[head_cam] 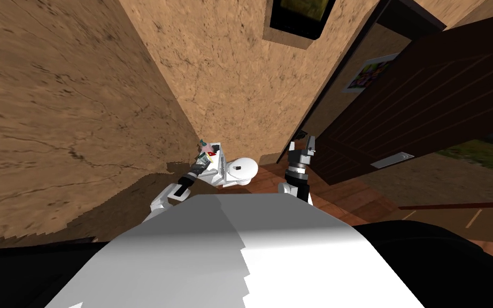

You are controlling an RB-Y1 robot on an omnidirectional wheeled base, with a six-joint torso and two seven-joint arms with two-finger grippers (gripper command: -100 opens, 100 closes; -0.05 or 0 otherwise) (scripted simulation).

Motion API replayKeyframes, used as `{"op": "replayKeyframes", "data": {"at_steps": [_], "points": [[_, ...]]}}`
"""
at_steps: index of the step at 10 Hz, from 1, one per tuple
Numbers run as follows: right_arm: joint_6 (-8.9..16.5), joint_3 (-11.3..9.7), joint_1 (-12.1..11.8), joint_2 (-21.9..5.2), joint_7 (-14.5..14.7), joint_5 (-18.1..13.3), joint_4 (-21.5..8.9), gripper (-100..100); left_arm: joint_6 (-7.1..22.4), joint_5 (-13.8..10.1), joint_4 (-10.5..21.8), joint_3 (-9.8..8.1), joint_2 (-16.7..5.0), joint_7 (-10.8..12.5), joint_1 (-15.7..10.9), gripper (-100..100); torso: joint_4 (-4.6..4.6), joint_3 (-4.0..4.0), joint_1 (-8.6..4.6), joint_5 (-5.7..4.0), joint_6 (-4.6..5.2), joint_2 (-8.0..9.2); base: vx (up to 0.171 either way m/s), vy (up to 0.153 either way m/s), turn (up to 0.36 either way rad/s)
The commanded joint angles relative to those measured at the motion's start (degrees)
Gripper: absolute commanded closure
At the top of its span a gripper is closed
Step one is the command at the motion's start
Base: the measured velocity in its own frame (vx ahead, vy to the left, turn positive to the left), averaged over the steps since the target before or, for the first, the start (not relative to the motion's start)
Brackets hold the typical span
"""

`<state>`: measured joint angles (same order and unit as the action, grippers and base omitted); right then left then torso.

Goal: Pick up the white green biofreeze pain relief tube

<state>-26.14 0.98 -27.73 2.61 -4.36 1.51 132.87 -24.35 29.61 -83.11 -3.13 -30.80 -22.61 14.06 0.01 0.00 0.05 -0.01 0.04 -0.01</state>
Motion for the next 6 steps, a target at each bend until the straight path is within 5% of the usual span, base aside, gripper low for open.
{"op": "replayKeyframes", "data": {"at_steps": [1,2,4,5,6], "points": [[0.0,0.0,0.0,0.0,0.0,0.0,0.0,0,-0.1,0.0,2.0,0.09,0.1,-0.1,-1.1,-100,0.00,0.00,0.00,0.00,0.00,0.00,-0.009,0.002,-0.004],[0.0,0.0,0.0,0.0,0.0,0.0,0.0,0,-1.5,-1.1,4.3,2.15,0.5,-1.2,-3.7,-100,-0.01,-0.02,0.03,0.01,-0.01,-0.04,-0.035,-0.002,0.149],[0.0,0.0,0.0,0.0,0.0,0.0,0.0,0,-1.5,-1.1,7.7,2.15,0.5,-1.2,-6.4,-100,0.01,0.02,0.01,0.00,0.00,0.04,-0.033,-0.005,0.041],[0.0,0.0,0.0,0.0,0.0,0.0,0.0,0,-2.8,-2.2,9.3,4.20,0.8,-2.2,-8.2,-100,0.00,0.00,0.01,0.00,0.00,-0.01,-0.042,-0.006,0.129],[0.0,0.0,0.0,0.0,0.0,0.0,0.0,0,-2.8,-2.2,10.6,4.20,0.8,-2.2,-9.8,-100,0.00,0.02,0.00,0.00,-0.03,0.04,-0.043,-0.009,0.098]]}}
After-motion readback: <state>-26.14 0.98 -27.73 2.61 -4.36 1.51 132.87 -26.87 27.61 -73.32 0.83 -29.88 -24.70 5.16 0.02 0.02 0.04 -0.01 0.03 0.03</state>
